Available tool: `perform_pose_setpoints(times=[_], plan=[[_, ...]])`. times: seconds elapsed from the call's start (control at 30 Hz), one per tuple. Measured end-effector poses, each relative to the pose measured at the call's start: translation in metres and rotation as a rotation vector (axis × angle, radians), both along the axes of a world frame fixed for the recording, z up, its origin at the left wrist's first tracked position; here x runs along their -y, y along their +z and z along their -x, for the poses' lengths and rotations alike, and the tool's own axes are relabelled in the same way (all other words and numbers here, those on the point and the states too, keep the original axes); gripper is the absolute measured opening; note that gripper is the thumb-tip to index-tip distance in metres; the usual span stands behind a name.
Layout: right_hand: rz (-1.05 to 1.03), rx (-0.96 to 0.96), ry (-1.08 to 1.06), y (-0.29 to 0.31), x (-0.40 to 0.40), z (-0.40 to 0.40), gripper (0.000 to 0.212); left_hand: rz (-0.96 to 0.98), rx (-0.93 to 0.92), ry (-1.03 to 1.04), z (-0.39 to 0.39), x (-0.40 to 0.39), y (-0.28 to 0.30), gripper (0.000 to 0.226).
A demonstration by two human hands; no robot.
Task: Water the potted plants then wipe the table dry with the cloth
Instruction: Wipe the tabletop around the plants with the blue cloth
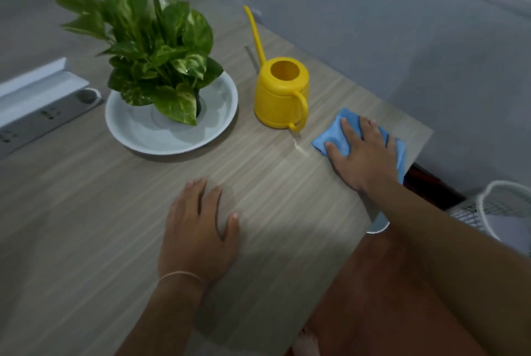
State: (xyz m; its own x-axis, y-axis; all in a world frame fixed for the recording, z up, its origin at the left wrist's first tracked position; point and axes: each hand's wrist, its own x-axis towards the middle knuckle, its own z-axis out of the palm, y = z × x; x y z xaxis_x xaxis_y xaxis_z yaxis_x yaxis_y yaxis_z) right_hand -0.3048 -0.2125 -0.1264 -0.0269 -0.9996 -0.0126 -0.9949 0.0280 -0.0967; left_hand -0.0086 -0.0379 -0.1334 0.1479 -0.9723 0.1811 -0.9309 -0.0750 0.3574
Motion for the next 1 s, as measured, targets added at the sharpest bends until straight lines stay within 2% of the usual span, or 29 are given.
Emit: perform_pose_setpoints(times=[0.23, 0.43, 0.73, 0.83, 1.0], plan=[[-0.035, 0.009, -0.072, 0.003, 0.04, 0.004, 0.079, 0.024, -0.014, 0.009, 0.0, 0.003, -0.002, 0.061], [-0.066, -0.006, -0.047, 0.004, 0.022, -0.003, 0.079, 0.042, -0.004, 0.035, 0.003, 0.0, -0.001, 0.057], [0.024, -0.013, 0.198, -0.004, -0.109, -0.043, 0.077, 0.004, -0.026, 0.025, 0.0, -0.008, 0.0, 0.053], [0.028, 0.003, 0.277, -0.007, -0.153, -0.065, 0.077, 0.0, -0.073, -0.021, -0.007, -0.028, 0.0, 0.052], [0.05, -0.003, 0.419, -0.014, -0.188, -0.1, 0.078, 0.035, -0.04, -0.103, -0.049, -0.071, -0.007, 0.048]])
